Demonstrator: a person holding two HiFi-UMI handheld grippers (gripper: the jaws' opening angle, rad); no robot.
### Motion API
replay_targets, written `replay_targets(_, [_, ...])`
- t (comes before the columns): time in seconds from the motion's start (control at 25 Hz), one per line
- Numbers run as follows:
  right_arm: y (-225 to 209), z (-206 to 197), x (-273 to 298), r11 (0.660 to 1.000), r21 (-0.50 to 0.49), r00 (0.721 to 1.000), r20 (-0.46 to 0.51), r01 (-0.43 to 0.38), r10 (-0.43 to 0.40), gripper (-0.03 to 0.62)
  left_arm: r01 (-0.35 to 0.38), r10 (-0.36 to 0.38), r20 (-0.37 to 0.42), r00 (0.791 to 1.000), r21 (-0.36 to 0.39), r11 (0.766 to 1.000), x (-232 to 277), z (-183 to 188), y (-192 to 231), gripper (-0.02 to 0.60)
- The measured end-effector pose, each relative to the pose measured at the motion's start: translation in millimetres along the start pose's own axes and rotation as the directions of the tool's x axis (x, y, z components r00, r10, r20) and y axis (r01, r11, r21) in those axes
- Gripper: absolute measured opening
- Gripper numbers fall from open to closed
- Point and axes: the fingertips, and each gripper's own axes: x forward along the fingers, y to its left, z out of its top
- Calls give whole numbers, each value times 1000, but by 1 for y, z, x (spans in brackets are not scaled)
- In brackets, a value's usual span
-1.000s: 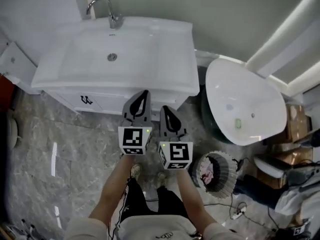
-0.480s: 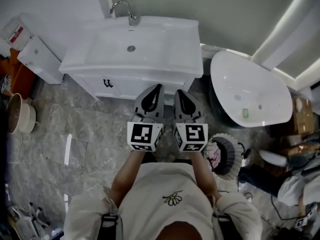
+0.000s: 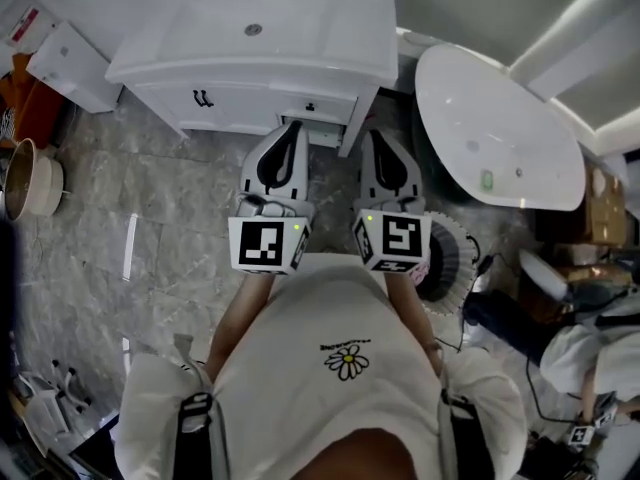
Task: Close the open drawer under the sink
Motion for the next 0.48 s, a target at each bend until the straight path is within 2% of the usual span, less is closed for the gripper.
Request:
replay_targets(0.16, [-10,-11,-13,1000,8,1000,-12,-21,21,29,-50,50,-18,999,-15,999,-11,-13,-6,20])
replay_targets(0.48, [4,-21,-27,995,-9,995,-34,-98,98,29,-71,71,-18,997,-5,997,-17,-15,-20,20])
